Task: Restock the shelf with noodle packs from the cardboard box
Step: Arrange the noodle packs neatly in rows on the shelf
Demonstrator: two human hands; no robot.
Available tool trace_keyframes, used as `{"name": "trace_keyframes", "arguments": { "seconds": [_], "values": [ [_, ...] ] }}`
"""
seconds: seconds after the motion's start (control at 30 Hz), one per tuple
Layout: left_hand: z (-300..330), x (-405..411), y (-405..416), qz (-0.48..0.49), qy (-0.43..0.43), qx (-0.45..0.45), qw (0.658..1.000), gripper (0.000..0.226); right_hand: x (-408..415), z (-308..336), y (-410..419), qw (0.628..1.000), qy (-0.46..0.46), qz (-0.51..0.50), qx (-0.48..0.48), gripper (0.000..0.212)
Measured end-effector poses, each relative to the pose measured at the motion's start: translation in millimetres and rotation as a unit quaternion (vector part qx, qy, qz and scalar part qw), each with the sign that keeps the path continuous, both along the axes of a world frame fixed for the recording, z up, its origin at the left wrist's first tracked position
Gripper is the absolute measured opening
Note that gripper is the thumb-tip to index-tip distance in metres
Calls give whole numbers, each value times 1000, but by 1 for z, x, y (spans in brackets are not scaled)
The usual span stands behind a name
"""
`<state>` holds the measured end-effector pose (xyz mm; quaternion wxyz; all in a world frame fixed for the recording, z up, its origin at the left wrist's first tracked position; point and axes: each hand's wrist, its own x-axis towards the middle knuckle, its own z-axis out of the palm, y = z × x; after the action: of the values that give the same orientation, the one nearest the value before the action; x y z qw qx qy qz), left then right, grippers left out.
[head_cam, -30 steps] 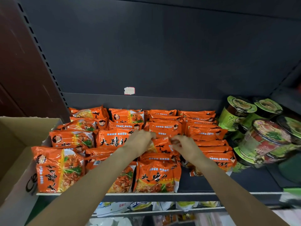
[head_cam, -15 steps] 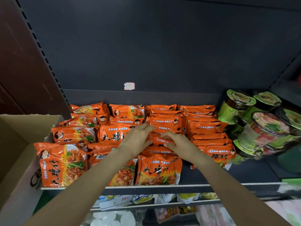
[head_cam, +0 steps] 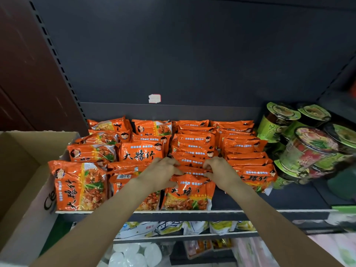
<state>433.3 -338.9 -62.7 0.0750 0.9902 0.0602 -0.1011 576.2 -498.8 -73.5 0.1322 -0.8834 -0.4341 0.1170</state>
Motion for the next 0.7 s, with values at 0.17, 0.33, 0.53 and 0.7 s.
{"name": "trace_keyframes", "arguments": {
  "seconds": [0.17,0.33,0.53,0.7],
  "values": [
    [0,-7,-11,-6,-28,6,1000,44,-2,3,-8,999,-29,-24,-9,14],
    [2,-11,-26,12,-47,1,999,35,4,9,-20,993,-71,-61,70,12],
    [1,-3,-39,31,-55,35,997,31,-2,6,-40,992,90,26,82,34],
    [-8,5,-43,49,-54,35,997,38,-14,-16,-46,998,62,31,4,51]
  ]
}}
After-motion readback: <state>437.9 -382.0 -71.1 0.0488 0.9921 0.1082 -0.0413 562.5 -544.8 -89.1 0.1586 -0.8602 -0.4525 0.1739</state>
